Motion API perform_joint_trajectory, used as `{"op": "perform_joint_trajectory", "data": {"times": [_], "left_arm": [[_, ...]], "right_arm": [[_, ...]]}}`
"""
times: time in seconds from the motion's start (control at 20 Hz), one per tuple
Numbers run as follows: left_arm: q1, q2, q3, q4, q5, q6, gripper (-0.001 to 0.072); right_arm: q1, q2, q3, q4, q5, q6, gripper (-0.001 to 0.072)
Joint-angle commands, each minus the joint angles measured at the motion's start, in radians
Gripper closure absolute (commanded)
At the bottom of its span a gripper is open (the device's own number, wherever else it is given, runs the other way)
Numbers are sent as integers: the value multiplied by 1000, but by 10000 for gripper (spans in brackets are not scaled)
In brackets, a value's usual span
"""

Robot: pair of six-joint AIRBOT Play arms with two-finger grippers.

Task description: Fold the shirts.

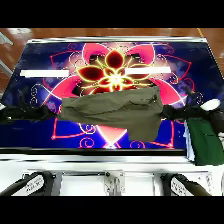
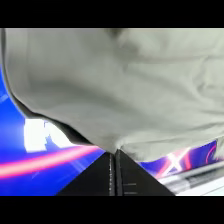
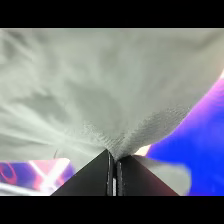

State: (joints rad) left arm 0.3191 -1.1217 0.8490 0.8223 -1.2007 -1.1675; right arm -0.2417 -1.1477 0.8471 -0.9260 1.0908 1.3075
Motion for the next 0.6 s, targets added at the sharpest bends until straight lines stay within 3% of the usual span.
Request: {"op": "perform_joint_trajectory", "data": {"times": [0.0,0.15,0.4,0.55], "left_arm": [[0,87,153,-1,-2,-35,671],[0,212,372,-1,39,-87,670],[0,401,805,-1,256,-171,670],[0,450,962,0,247,-187,670]], "right_arm": [[1,160,143,5,0,-39,653],[0,299,343,4,-51,-56,653],[0,428,768,-21,-160,-31,654],[0,457,968,-80,-145,13,653]]}}
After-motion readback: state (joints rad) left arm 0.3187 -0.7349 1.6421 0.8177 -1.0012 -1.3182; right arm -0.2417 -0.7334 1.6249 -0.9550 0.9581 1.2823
